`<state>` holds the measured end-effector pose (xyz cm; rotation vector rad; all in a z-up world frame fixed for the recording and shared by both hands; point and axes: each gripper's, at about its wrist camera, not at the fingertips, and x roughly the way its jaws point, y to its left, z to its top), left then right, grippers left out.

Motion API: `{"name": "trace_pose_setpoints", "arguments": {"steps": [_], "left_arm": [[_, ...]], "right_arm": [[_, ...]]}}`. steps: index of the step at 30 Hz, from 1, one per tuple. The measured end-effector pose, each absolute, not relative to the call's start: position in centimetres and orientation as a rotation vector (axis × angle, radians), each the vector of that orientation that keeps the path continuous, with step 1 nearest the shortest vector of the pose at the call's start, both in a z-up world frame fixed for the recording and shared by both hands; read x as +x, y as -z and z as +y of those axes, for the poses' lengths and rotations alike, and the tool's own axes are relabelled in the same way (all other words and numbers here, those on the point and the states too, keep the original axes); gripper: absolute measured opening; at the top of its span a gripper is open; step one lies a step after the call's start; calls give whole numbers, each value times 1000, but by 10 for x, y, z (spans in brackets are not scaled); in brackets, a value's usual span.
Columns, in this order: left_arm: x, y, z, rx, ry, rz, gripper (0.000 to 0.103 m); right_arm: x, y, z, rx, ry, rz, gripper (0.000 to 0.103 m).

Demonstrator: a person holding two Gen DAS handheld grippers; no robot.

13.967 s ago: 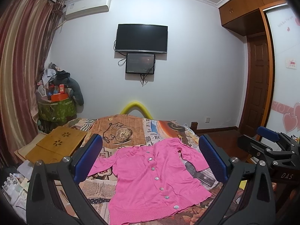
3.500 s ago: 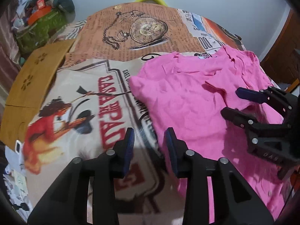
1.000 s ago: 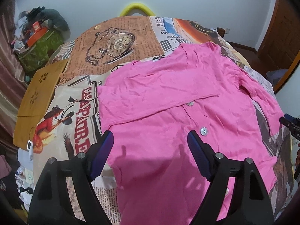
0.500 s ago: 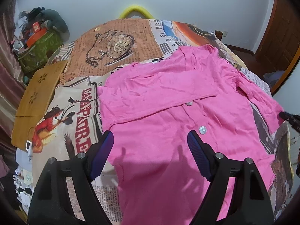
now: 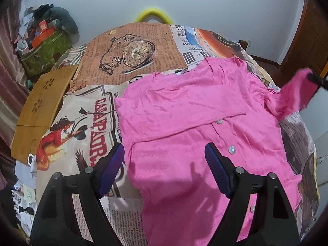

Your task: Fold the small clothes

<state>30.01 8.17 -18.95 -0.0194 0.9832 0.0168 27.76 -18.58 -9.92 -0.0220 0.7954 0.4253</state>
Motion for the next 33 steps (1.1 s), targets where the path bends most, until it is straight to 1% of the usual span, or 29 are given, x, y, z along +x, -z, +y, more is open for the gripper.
{"name": "trace_pose_setpoints", "arguments": {"steps": [3,6,13,14,15,16,17,18,19,25,27,29,30,32,33], "left_arm": [[302,187,87,-20,-15,969,80],[301,187,94,-30,-11,960,80],[300,197,114,-51,-8,974,80],[300,199,115,-53,-8,978,80],[300,201,117,-57,-7,981,80],[300,202,119,-62,-5,985,80],[300,203,120,-68,-2,988,80],[301,205,120,-73,1,988,80],[302,206,120,-79,7,988,80],[313,204,106,-92,41,967,80],[322,204,98,-87,46,964,80],[333,205,91,-86,53,969,76],[338,206,88,-85,55,974,73],[350,211,80,-86,60,992,71],[355,213,77,-91,64,1001,68]], "right_arm": [[291,90,-145,-41,-510,775,7],[298,93,-109,-73,-573,778,7],[305,134,-22,-137,-699,892,8],[305,140,-13,-149,-705,911,9],[306,142,-8,-157,-708,923,13],[305,145,-3,-164,-709,932,20],[306,144,-3,-163,-706,931,24],[306,143,-6,-158,-702,926,34],[305,141,-11,-146,-697,913,41],[308,125,-57,-83,-638,858,42],[307,123,-76,-76,-600,840,45],[305,125,-95,-70,-570,829,48],[304,128,-107,-74,-543,825,49],[304,135,-123,-83,-509,828,49],[304,143,-132,-81,-503,844,49]]}}
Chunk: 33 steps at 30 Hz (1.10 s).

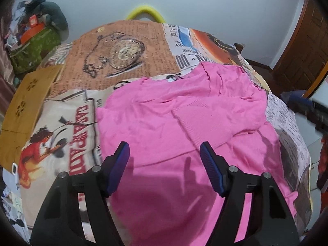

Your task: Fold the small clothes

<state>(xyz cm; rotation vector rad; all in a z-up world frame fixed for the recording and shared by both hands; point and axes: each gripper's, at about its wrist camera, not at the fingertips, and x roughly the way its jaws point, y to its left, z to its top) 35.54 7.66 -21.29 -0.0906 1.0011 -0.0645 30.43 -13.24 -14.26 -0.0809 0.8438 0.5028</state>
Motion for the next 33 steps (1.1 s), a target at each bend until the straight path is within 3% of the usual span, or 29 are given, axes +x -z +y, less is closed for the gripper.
{"name": "trace_pose_setpoints", "arguments": {"steps": [7,12,14,16,18,23,26,28,33], "left_arm": [[393,238,59,-131,104,1089,50],[411,254,54,-186,101,1130,48],[413,252,54,-194,108,1118,37],[415,250,52,-193,106,1113,13],[416,249,50,-181,102,1113,6],[412,244,46,-134,87,1085,3],[408,233,48,-138,82,1050,3],[403,223,51,-140,87,1022,2],[388,190,68,-104,38,920,2]], "right_arm": [[298,182,-156,-165,-481,893,49],[301,202,-160,-202,-482,912,49],[304,208,-160,-195,-491,920,49],[307,214,-159,-189,-498,929,49],[310,219,-157,-182,-505,939,49],[319,219,-152,-178,-510,917,48],[322,220,-147,-205,-512,913,43],[321,220,-141,-223,-526,918,33],[314,220,-129,-275,-555,910,32]]}}
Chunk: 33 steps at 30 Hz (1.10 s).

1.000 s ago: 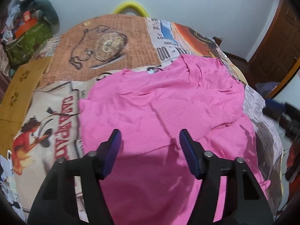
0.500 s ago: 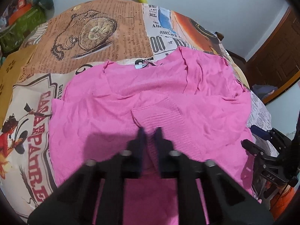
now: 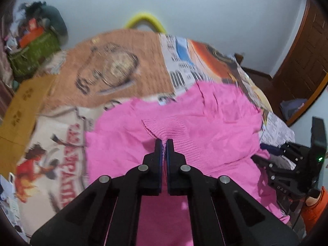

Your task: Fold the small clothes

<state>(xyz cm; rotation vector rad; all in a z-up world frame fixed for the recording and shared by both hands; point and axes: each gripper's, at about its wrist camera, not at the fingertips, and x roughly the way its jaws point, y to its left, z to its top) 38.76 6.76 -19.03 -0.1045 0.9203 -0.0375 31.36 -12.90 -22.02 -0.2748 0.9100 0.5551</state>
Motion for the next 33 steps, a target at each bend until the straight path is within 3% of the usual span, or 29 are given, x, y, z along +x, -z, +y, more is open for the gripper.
{"name": "trace_pose_setpoints", "arguments": {"steps": [5,17,24,33], "left_arm": [[380,179,93,-99,-6,895,2],[387,253,110,-97,-48,1120,6],[373,244,125,-119,-57,1099,35],[328,212,123,-57,-34,1042,50]], "right_arm": [[319,223,-134,-233,-564,932,31],[317,224,-137,-197,-537,937,31],[316,218,-148,-183,-502,968,31],[288,191,-158,-132,-508,936,32]]}}
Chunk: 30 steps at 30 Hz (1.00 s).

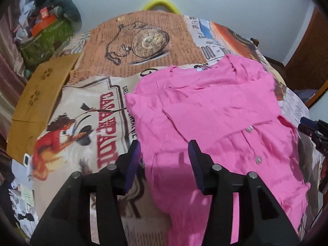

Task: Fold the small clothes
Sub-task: 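Open the right tool and release the sleeve onto the cardigan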

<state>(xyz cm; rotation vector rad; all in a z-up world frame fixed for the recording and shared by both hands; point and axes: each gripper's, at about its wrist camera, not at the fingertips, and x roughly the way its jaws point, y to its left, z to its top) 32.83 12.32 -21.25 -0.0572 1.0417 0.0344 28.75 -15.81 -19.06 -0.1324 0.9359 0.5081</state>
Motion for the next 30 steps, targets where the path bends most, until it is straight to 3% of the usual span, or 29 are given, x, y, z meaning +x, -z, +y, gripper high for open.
{"name": "trace_pose_setpoints", "arguments": {"steps": [9,30], "left_arm": [[259,174,126,-34,-46,996,65],[162,225,113,-82,-10,1143,66]], "right_arm": [[236,149,-164,-106,-517,880,39],[145,183,-180,-43,-473,1006,45]]}}
